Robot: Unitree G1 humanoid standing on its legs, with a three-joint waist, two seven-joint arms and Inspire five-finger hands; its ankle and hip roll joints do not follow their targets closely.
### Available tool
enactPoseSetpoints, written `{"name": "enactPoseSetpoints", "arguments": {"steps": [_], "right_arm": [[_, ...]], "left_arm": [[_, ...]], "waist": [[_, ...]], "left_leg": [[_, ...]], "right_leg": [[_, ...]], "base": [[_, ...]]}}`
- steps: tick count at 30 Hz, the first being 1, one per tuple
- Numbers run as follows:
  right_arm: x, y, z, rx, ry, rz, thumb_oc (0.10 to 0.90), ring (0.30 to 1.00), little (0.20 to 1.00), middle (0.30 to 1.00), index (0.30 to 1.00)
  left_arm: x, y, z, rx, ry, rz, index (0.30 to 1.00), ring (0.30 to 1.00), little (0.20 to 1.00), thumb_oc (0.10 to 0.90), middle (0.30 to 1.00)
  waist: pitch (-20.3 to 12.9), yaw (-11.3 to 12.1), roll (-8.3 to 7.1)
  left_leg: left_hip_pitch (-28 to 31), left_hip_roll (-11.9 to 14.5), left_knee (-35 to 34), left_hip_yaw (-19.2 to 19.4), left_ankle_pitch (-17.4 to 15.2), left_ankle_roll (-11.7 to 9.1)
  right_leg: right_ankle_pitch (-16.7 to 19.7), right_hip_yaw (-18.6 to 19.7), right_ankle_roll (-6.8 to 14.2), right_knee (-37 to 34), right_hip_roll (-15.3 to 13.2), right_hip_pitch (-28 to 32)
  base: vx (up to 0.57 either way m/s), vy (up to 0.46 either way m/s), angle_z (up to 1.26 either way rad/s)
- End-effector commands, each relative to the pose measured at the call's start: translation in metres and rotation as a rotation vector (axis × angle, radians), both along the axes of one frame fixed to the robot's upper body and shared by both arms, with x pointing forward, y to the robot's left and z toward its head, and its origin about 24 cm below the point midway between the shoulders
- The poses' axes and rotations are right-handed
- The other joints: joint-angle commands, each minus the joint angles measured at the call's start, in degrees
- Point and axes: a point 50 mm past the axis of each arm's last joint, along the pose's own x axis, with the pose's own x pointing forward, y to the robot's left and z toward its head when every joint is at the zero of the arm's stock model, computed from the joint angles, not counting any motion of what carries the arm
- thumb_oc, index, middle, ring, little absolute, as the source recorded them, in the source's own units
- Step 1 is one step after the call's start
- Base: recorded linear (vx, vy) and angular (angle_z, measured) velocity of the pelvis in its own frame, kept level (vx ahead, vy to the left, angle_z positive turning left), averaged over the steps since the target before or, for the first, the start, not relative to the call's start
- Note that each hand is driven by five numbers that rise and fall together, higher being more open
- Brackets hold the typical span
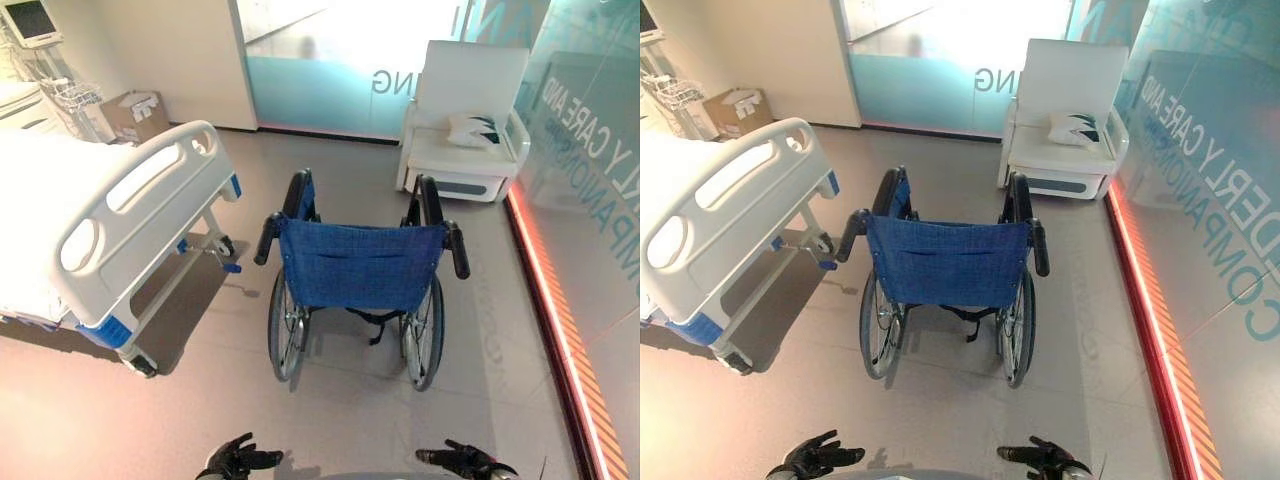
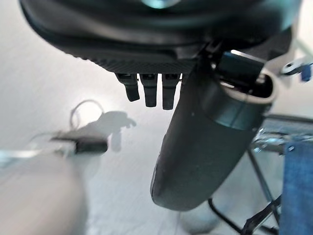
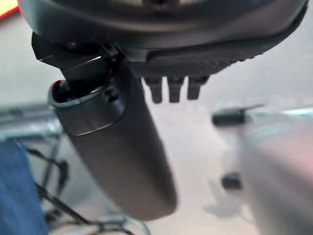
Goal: Push the wheelchair next to the bed
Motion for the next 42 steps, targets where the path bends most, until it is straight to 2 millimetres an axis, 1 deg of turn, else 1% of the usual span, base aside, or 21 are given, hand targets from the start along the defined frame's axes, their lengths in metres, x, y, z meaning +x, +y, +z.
{"name": "enactPoseSetpoints", "arguments": {"steps": [1, 2, 8, 10, 11, 13, 15, 16, 19, 20, 21, 22, 23, 24, 26, 28, 29, 31, 34, 37, 42], "right_arm": [[0.044, -0.036, 0.027, -0.124, -0.171, -0.057, 0.8, 0.9, 0.9, 0.9, 0.9], [0.046, -0.038, 0.028, -0.131, -0.175, -0.056, 0.8, 0.9, 0.9, 0.9, 0.9], [0.07, -0.084, 0.062, -0.31, -0.202, 0.018, 0.8, 0.9, 0.9, 0.9, 0.9], [0.076, -0.098, 0.073, -0.362, -0.192, 0.033, 0.8, 0.9, 0.9, 0.9, 0.9], [0.083, -0.116, 0.089, -0.447, -0.184, 0.051, 0.8, 0.9, 0.9, 0.9, 0.9], [0.09, -0.127, 0.102, -0.502, -0.193, 0.055, 0.8, 0.9, 0.9, 0.9, 0.9], [0.103, -0.144, 0.126, -0.615, -0.225, 0.04, 0.8, 0.9, 0.9, 0.9, 0.9], [0.106, -0.148, 0.132, -0.652, -0.236, 0.033, 0.8, 0.9, 0.9, 0.9, 0.9], [0.132, -0.169, 0.181, -0.788, -0.358, -0.11, 0.8, 0.9, 0.9, 0.9, 0.9], [0.133, -0.169, 0.183, -0.789, -0.362, -0.115, 0.8, 0.9, 0.9, 0.9, 0.9], [0.145, -0.174, 0.205, -0.833, -0.426, -0.152, 0.8, 0.9, 0.9, 0.9, 0.9], [0.148, -0.174, 0.209, -0.841, -0.443, -0.161, 0.8, 0.9, 0.9, 0.9, 0.9], [0.158, -0.176, 0.23, -0.872, -0.521, -0.191, 0.8, 0.9, 0.9, 0.9, 0.9], [0.158, -0.176, 0.23, -0.872, -0.521, -0.191, 0.8, 0.9, 0.9, 0.9, 0.9], [0.176, -0.172, 0.266, -0.924, -0.652, -0.208, 0.8, 0.9, 0.9, 0.9, 0.9], [0.182, -0.169, 0.279, -0.944, -0.705, -0.209, 0.8, 0.9, 0.9, 0.9, 0.9], [0.192, -0.162, 0.297, -0.963, -0.776, -0.21, 0.8, 0.9, 0.9, 0.9, 0.9], [0.202, -0.153, 0.318, -0.976, -0.863, -0.206, 0.8, 0.9, 0.9, 0.9, 0.9], [0.211, -0.14, 0.338, -0.979, -0.973, -0.196, 0.8, 0.9, 0.9, 0.9, 0.9], [0.223, -0.117, 0.37, -0.945, -1.162, -0.178, 0.8, 0.9, 0.9, 0.9, 0.9], [0.229, -0.083, 0.391, -0.842, -1.362, -0.11, 0.8, 0.9, 0.9, 0.9, 0.9]], "left_arm": [[0.053, 0.013, 0.022, 0.079, -0.176, 0.007, 0.9, 0.9, 0.9, 0.8, 0.9], [0.054, 0.014, 0.023, 0.082, -0.178, 0.008, 0.9, 0.9, 0.9, 0.8, 0.9], [0.067, 0.045, 0.041, 0.231, -0.161, -0.019, 0.9, 0.9, 0.9, 0.8, 0.9], [0.07, 0.059, 0.048, 0.286, -0.14, -0.019, 0.9, 0.9, 0.9, 0.8, 0.9], [0.077, 0.079, 0.061, 0.366, -0.128, 0.004, 0.9, 0.9, 0.9, 0.8, 0.9], [0.083, 0.092, 0.073, 0.416, -0.148, 0.031, 0.9, 0.9, 0.9, 0.8, 0.9], [0.097, 0.117, 0.098, 0.476, -0.194, 0.084, 0.9, 0.9, 0.9, 0.8, 0.9], [0.1, 0.121, 0.104, 0.493, -0.206, 0.093, 0.9, 0.9, 0.9, 0.8, 0.9], [0.123, 0.152, 0.154, 0.6, -0.334, 0.177, 0.9, 0.9, 0.9, 0.8, 0.9], [0.124, 0.153, 0.156, 0.605, -0.343, 0.18, 0.9, 0.9, 0.9, 0.8, 0.9], [0.136, 0.162, 0.179, 0.628, -0.411, 0.222, 0.9, 0.9, 0.9, 0.8, 0.9], [0.138, 0.163, 0.184, 0.634, -0.433, 0.233, 0.9, 0.9, 0.9, 0.8, 0.9], [0.146, 0.169, 0.204, 0.639, -0.508, 0.267, 0.9, 0.9, 0.9, 0.8, 0.9], [0.146, 0.169, 0.205, 0.639, -0.508, 0.269, 0.9, 0.9, 0.9, 0.8, 0.9], [0.162, 0.171, 0.239, 0.64, -0.662, 0.322, 0.9, 0.9, 0.9, 0.8, 0.9], [0.167, 0.17, 0.253, 0.642, -0.73, 0.337, 0.9, 0.9, 0.9, 0.8, 0.9], [0.177, 0.165, 0.272, 0.64, -0.822, 0.344, 0.9, 0.9, 0.9, 0.8, 0.9], [0.187, 0.158, 0.294, 0.644, -0.924, 0.333, 0.9, 0.9, 0.9, 0.8, 0.9], [0.198, 0.149, 0.317, 0.628, -1.042, 0.317, 0.9, 0.9, 0.9, 0.8, 0.9], [0.214, 0.124, 0.35, 0.483, -1.275, 0.246, 0.9, 0.9, 0.9, 0.8, 0.9], [0.229, 0.073, 0.372, 0.178, -1.495, 0.022, 0.9, 0.9, 0.9, 0.8, 0.9]], "waist": [[-0.1, 0.5, 0.2], [-0.11, 0.53, 0.19], [-0.37, 1.16, -0.02], [-0.47, 1.18, -0.06], [-0.5, 1.04, -0.03], [-0.44, 0.96, 0.02], [-0.46, 0.85, 0.03], [-0.46, 0.84, 0.05], [-0.21, 0.67, 0.08], [-0.12, 0.65, 0.08], [-0.07, 0.6, 0.09], [-0.03, 0.59, 0.08], [-0.03, 0.57, 0.12], [0.04, 0.54, 0.11], [0.23, 0.49, 0.13], [0.35, 0.42, 0.12], [0.45, 0.37, 0.13], [0.5, 0.29, 0.12], [0.63, 0.17, 0.16], [0.63, 0.07, 0.21], [0.69, 0.18, 0.25]], "left_leg": [[1.32, -4.36, 0.63, 1.36, -4.21, 2.02], [1.27, -4.36, 0.63, 1.36, -4.19, 2.0], [0.62, -4.32, 0.63, 1.57, -3.88, 1.93], [0.62, -4.29, 0.63, 1.75, -3.89, 1.92], [0.66, -4.2, 0.63, 1.97, -3.87, 1.85], [0.69, -4.17, 0.63, 2.09, -3.88, 1.82], [0.69, -4.25, 0.63, 2.18, -3.84, 1.8], [0.67, -4.25, 0.63, 2.23, -3.81, 1.81], [0.68, -4.22, 0.63, 2.55, -3.83, 1.51], [0.71, -4.22, 0.63, 2.56, -3.84, 1.5], [0.7, -4.27, 0.63, 2.56, -3.85, 1.36], [0.7, -4.28, 0.63, 2.55, -3.86, 1.34], [0.68, -4.35, 0.63, 2.41, -3.85, 1.23], [0.7, -4.35, 0.63, 2.4, -3.85, 1.23], [0.59, -4.42, 0.63, 2.27, -3.75, 1.05], [0.62, -4.48, 0.63, 2.14, -3.78, 1.01], [0.55, -4.5, 0.63, 2.09, -3.8, 0.94], [0.6, -4.5, 0.63, 2.05, -3.83, 0.87], [0.7, -4.5, 0.63, 2.07, -3.92, 0.79], [0.86, -4.56, 0.63, 2.07, -4.16, 0.79], [0.98, -4.49, 0.63, 1.86, -4.4, 0.91]], "right_leg": [[4.09, -0.82, -1.34, 1.57, 3.29, -2.56], [4.12, -0.82, -1.34, 1.56, 3.29, -2.58], [4.35, -1.23, -1.25, 1.51, 3.11, -2.99], [4.32, -1.33, -1.25, 1.46, 3.09, -2.96], [4.33, -1.43, -1.18, 1.44, 3.03, -2.91], [4.32, -1.49, -1.13, 1.42, 2.97, -2.88], [4.4, -1.5, -0.96, 1.39, 2.89, -2.92], [4.41, -1.51, -0.94, 1.38, 2.86, -2.92], [4.65, -1.59, -0.7, 1.15, 2.81, -2.83], [4.65, -1.6, -0.69, 1.14, 2.81, -2.79], [4.65, -1.57, -0.64, 1.0, 2.82, -2.71], [4.65, -1.57, -0.63, 0.95, 2.82, -2.67], [4.72, -1.51, -0.57, 0.91, 2.85, -2.7], [4.71, -1.52, -0.56, 0.92, 2.85, -2.68], [4.74, -1.5, -0.51, 0.88, 2.83, -2.71], [4.73, -1.45, -0.52, 0.83, 2.83, -2.65], [4.69, -1.44, -0.54, 0.78, 2.82, -2.66], [4.68, -1.44, -0.54, 0.74, 2.79, -2.56], [4.6, -1.53, -0.52, 0.7, 2.74, -2.4], [4.38, -1.55, -0.57, 0.53, 2.7, -2.12], [4.12, -1.58, -0.7, 0.45, 2.64, -1.89]], "base": [[0.0, 0.0, 0.0], [0.0, 0.0, 0.0], [0.0, 0.0, 0.0], [0.0, 0.0, 0.0], [0.0, 0.0, 0.0], [0.0, 0.0, 0.0], [0.0, 0.0, 0.0], [0.0, 0.0, 0.0], [0.0, 0.0, 0.0], [0.02, -0.002, -0.04], [0.02, -0.001, -0.03], [0.0, 0.0, 0.0], [0.0, 0.0, 0.0], [0.0, 0.0, 0.0], [0.0, 0.0, 0.0], [0.0, 0.0, 0.0], [0.0, 0.0, 0.0], [0.0, 0.0, 0.0], [0.0, 0.0, 0.0], [0.0, 0.0, 0.0], [0.0, 0.0, 0.0]]}}
